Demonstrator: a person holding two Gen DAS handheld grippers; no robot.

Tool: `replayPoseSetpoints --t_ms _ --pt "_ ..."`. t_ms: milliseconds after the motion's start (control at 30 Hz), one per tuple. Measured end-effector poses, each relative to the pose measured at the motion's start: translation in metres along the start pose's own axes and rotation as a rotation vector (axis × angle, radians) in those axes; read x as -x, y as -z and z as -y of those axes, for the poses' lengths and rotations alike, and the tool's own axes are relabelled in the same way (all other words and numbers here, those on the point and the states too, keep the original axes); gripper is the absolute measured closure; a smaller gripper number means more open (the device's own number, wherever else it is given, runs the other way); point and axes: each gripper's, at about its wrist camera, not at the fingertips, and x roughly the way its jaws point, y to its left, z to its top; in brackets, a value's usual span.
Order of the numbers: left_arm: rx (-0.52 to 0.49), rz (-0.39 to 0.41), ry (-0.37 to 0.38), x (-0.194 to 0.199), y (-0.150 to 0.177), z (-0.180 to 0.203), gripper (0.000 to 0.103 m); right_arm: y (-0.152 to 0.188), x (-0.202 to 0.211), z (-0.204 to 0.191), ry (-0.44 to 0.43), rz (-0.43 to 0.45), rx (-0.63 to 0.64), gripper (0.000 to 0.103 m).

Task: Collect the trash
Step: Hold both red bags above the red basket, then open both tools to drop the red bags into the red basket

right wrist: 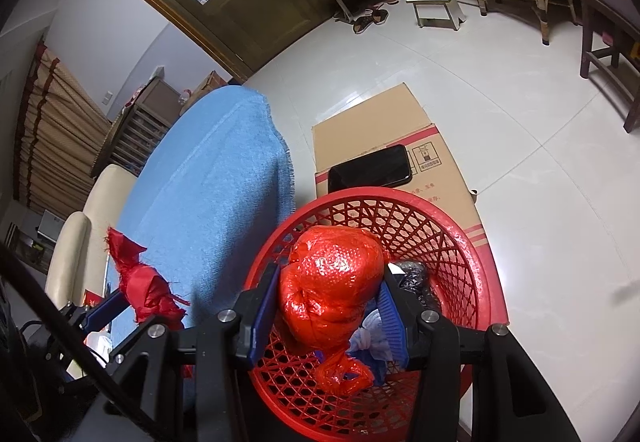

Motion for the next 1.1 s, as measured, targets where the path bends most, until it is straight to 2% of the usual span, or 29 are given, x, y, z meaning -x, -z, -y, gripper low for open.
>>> replayPoseSetpoints --t_ms 600,800,967,1100 --pt "0.013 -0.021 0.042 -0.006 -0.001 -0.001 0.053 0.002 -0.005 0.002 0.008 -0.016 -0.013 0.052" --pt "0.030 -0.008 0.109 -0.007 0.000 -0.001 0.052 0.002 -0.006 0.002 0.008 -0.021 -0.015 0.052" --pt "0.047 -0.012 0.198 -0.009 0.001 0.000 0.051 0.001 -0.008 0.004 0.003 -0.042 -0.029 0.051" --pt "0.047 -0.002 0.223 -0.007 0.000 0.003 0.050 0.001 -0.011 0.008 -0.012 -0.061 -0.056 0.042"
